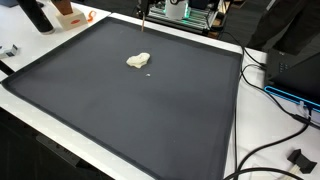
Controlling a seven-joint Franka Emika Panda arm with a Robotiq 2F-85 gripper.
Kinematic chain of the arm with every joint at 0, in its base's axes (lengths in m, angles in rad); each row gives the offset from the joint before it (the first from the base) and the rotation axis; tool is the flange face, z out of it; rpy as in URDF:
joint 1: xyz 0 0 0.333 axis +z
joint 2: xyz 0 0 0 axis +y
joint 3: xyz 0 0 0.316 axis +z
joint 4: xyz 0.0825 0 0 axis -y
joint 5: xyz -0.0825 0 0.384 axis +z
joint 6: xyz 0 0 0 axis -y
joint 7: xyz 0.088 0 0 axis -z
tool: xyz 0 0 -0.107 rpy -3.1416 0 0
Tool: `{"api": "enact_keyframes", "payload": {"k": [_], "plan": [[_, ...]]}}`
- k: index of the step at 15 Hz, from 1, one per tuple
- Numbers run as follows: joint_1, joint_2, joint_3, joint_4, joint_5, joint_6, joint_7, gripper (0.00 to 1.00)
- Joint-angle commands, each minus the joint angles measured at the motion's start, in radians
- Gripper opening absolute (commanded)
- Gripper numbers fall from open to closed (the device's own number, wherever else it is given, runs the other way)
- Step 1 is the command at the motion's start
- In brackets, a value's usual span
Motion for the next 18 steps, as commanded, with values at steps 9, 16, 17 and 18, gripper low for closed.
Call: {"api": "enact_keyframes", "payload": {"k": [9, 16, 17, 18], "plan": [[0.129, -0.037, -0.149, -0.001, -0.006, -0.020, 0.086, 0.03], [0.403, 0.039, -0.475, 0.029, -0.191, -0.041, 0.540, 0.03], [0.432, 0.057, -0.502, 0.029, -0.234, -0.030, 0.613, 0.03], [0.459, 0.075, -0.526, 0.029, -0.274, -0.016, 0.687, 0.03]]}}
